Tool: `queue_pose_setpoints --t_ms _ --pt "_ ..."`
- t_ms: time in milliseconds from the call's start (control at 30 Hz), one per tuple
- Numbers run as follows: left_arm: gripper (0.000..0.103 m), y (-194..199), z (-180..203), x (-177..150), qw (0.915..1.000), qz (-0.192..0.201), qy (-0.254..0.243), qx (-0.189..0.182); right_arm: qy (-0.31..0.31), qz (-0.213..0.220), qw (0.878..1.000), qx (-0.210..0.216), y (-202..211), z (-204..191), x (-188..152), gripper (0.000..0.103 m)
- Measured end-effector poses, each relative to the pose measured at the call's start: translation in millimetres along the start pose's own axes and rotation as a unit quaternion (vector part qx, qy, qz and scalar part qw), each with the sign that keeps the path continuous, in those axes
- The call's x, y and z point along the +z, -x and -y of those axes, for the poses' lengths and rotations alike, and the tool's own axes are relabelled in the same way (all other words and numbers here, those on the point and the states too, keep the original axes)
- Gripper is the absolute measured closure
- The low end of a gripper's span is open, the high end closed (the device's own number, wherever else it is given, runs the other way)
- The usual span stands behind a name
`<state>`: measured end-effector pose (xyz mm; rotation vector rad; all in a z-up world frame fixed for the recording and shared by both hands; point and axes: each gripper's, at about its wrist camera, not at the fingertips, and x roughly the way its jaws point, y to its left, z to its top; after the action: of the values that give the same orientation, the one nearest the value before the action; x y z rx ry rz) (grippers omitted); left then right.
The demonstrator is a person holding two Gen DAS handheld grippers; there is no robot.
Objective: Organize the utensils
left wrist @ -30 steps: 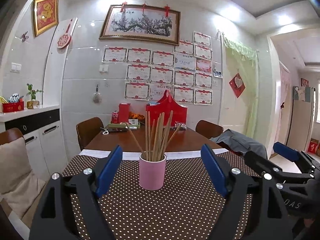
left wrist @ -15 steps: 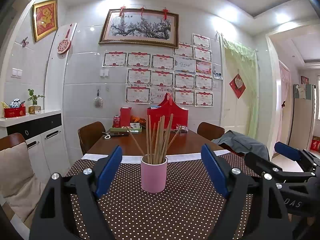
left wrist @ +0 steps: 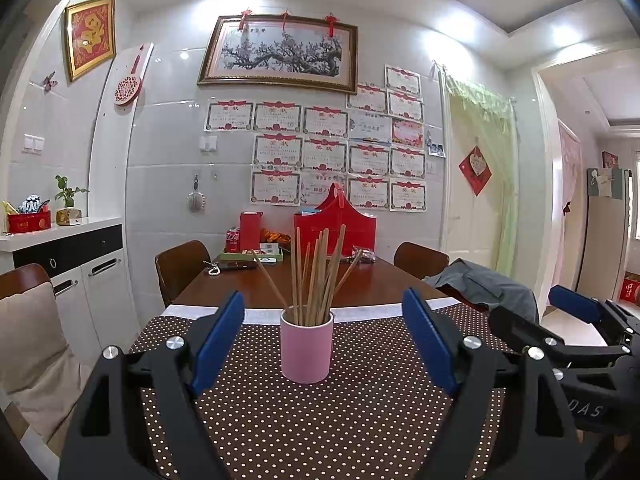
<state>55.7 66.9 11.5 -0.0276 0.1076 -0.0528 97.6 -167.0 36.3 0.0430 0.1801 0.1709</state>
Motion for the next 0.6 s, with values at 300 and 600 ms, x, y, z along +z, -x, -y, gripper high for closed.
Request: queue_pose_setpoints --t_ms 300,600 --pt "0.023 1.2 1.1 0.8 1.0000 0.003 -0.004 0.002 -0.002 -0.005 1.000 0.001 -1.8 5.0 -2.9 0.007" --pt "0.023 1.1 2.7 2.0 1.0000 0.003 -0.006 0.003 -0.003 -0.009 1.000 0.000 -3.3 8.2 -6.2 0.007"
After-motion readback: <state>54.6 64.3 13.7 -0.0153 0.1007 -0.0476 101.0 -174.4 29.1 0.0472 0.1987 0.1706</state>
